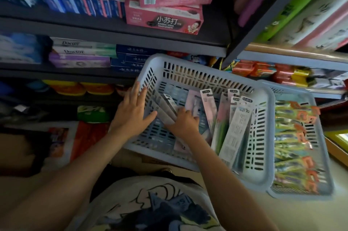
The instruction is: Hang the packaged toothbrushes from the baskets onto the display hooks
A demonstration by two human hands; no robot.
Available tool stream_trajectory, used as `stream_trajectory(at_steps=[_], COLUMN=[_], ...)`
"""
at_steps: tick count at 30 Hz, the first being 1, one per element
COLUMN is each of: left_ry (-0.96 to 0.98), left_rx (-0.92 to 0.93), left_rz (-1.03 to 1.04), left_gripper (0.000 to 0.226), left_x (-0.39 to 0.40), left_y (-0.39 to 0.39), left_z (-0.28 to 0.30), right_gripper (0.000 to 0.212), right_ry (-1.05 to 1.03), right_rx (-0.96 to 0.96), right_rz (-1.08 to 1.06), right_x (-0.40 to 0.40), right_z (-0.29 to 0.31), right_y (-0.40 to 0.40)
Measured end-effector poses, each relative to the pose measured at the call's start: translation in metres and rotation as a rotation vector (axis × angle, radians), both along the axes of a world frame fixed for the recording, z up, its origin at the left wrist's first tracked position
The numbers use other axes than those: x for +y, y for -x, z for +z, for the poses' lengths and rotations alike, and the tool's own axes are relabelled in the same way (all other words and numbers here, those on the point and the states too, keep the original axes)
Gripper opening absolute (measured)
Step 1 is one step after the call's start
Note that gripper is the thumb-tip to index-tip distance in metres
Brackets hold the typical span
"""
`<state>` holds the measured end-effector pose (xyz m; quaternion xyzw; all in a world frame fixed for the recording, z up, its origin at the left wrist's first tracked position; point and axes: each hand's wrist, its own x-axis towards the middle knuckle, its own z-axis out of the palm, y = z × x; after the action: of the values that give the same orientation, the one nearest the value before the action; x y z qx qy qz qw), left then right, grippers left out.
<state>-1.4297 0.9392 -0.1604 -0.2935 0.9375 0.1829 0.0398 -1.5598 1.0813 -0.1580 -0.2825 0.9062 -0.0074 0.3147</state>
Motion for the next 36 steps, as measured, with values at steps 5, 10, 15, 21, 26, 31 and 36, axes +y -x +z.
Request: stream_trajectory(at_steps=[5,10,15,21,26,31,36], left_ry=[-0.060,-0.127,-0.945,-1.351,-1.355,-1.289,-1.204], left_rx=[0.038,0.243,0.430,0.457,0.498,0.560,0.567], left_rz=[0.024,0.067,0.200,0.299,0.345,0.426,0.530], left_gripper=[0.087,0.081,0.051,0.060,0.065,0.041,0.040], left_x=[0.001,0.014,0.061,0.059,0.059,0.065,0.061], left_y=[-0.002,0.004,0.029,0.035,0.036,0.039,0.043], left_z=[-0.001,0.016,0.063,0.077,0.084,0.083,0.076], right_gripper=[0.092,0.046,0.069,0.041,0.030,0.031,0.026], right_ry=[0.217,0.677,0.952,1.052,1.059,1.072,0.958], right_rx=[-0.290,-0.444,-0.716,-0.783,-0.797,-0.797,-0.638], right_rz=[-0.228,-0.539,-0.733,-0.794,-0.758,-0.683,-0.663], right_x=[0.013,0.020,0.014,0.020,0.029,0.037,0.040], right_z=[0.012,0.047,0.072,0.088,0.096,0.100,0.095], right_y=[0.017,0.024,0.021,0.025,0.028,0.030,0.030])
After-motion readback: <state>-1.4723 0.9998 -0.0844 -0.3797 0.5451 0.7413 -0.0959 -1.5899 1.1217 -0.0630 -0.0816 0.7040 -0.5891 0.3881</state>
